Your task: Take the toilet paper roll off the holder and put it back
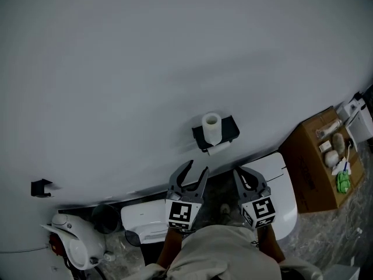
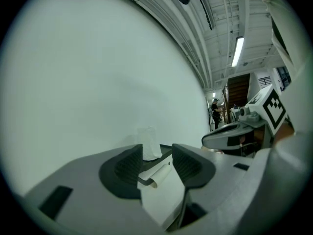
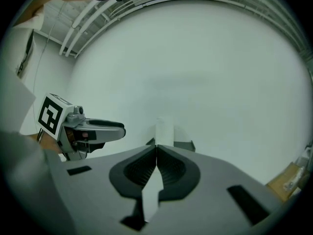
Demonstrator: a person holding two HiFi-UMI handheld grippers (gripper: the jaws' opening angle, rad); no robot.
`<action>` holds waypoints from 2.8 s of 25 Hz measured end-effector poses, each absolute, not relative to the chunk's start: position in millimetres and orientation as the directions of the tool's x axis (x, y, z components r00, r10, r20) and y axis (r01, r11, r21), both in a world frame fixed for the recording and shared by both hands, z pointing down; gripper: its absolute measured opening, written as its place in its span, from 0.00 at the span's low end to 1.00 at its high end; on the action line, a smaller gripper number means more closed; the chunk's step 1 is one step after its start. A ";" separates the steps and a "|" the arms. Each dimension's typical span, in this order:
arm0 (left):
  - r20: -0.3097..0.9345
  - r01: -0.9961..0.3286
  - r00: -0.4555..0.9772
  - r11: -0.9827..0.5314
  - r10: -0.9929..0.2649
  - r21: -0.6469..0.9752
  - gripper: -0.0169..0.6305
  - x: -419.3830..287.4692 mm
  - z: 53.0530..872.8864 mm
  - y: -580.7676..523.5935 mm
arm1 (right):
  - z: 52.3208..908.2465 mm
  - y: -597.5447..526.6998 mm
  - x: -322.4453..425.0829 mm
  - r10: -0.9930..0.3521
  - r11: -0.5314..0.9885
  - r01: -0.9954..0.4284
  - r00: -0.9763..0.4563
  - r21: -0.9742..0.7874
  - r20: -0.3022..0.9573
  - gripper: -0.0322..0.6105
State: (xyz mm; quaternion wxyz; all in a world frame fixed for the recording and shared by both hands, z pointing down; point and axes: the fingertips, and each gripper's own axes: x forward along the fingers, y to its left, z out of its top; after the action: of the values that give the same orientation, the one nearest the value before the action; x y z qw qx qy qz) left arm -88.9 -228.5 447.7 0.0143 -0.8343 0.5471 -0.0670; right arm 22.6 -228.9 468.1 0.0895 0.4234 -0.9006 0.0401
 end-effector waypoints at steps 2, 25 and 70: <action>0.096 -0.916 0.379 -0.388 -0.920 -0.102 0.33 -86.5 446.4 -235.7 | 467.9 -237.0 23.7 -0.746 0.650 -0.760 -0.635 0.008 0.201 0.05; 0.140 -0.936 0.321 -0.336 -0.937 -0.101 0.33 -69.4 453.9 -304.1 | 473.6 -307.8 20.4 -0.650 0.744 -0.667 -0.730 -0.014 0.212 0.05; 0.173 -0.961 0.259 -0.272 -0.950 -0.057 0.48 -59.3 465.3 -364.6 | 478.7 -336.4 33.3 -0.620 0.769 -0.639 -0.756 -0.029 0.211 0.05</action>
State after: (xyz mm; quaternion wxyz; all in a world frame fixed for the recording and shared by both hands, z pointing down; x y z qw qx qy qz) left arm -59.3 -364.6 465.3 -0.0297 -0.7928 0.6025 -0.0866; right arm 33.3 -336.4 478.7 0.0947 0.3364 -0.9356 0.0496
